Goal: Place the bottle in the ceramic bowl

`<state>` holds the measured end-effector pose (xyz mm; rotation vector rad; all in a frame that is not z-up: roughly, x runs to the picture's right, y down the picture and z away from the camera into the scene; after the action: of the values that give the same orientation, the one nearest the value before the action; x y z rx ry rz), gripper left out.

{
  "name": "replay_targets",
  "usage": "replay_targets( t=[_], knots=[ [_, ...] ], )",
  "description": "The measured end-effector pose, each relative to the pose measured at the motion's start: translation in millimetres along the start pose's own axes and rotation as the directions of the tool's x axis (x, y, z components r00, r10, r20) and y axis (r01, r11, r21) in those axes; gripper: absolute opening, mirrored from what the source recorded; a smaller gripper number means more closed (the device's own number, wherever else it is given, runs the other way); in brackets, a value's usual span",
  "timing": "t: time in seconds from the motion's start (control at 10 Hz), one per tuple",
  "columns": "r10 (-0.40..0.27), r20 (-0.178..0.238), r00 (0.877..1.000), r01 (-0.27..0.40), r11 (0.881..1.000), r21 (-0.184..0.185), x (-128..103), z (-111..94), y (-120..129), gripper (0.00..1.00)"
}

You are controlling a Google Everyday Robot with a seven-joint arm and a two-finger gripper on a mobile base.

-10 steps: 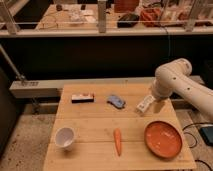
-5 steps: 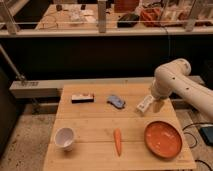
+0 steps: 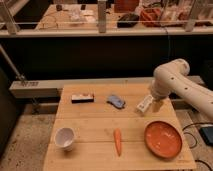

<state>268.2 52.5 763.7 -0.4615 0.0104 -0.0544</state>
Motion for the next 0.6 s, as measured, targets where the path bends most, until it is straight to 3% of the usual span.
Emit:
replay_targets(
  t=[0.6],
  knots=[
    [-0.011,0.000,1.000,0.011,1.000,0.006,-1.2,5.6,-3.7,0.80]
  ],
)
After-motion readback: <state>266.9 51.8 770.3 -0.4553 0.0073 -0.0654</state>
